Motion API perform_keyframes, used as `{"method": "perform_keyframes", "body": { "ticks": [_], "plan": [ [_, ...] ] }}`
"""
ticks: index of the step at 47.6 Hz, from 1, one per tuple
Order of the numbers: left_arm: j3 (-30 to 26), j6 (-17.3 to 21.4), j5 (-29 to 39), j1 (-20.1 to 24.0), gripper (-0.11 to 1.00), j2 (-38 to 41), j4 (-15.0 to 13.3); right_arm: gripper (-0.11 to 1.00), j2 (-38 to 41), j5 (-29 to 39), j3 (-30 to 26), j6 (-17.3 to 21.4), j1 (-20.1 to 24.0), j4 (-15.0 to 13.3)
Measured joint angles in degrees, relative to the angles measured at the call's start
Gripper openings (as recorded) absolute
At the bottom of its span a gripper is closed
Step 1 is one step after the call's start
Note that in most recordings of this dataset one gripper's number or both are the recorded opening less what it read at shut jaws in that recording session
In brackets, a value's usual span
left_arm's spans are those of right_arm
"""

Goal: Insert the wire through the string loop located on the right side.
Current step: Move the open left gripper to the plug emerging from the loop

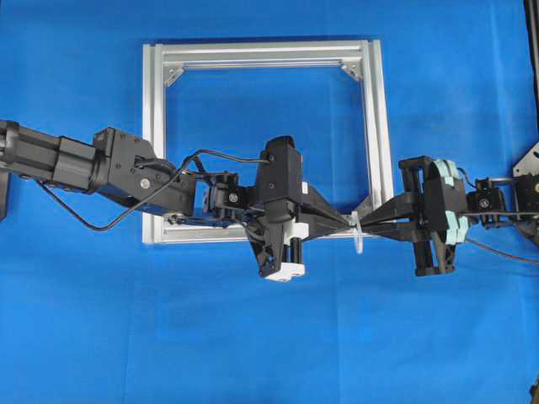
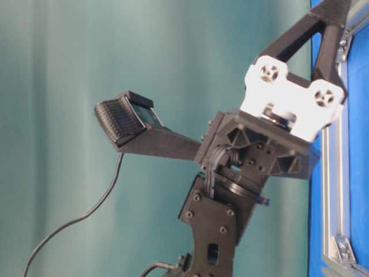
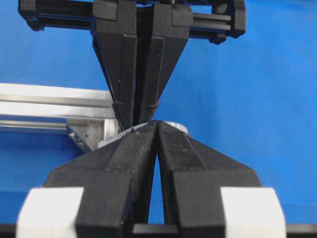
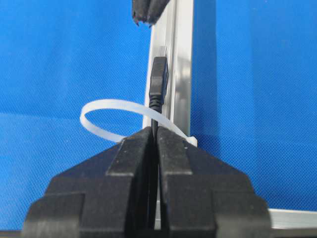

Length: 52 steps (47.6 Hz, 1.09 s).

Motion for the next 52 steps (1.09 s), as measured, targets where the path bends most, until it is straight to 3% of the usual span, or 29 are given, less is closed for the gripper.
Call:
{"method": "perform_keyframes", "body": {
  "ticks": [6, 10, 19, 21, 52],
  "plan": [
    [0.00, 0.00, 0.00, 0.00, 0.06, 0.00, -0.09, -0.04, 0.00, 0.00, 0.00, 0.00, 0.00, 0.00],
    [0.00, 0.00, -0.09, 0.00, 0.26, 0.00, -0.09, -0.04, 0.00, 0.00, 0.00, 0.00, 0.00, 0.00],
    [0.00, 0.09, -0.09, 0.00, 0.82, 0.00, 0.00, -0.04, 0.00, 0.00, 0.00, 0.00, 0.00, 0.09],
    [0.00, 0.09, -0.09, 0.00, 0.88, 0.09, 0.00, -0.04, 0.00, 0.00, 0.00, 0.00, 0.09, 0.00],
    [-1.23, 0.09, -1.14, 0.26, 0.84, 7.91, -0.09, -0.04, 0.00, 0.00, 0.00, 0.00, 0.00, 0.00]
  ]
}}
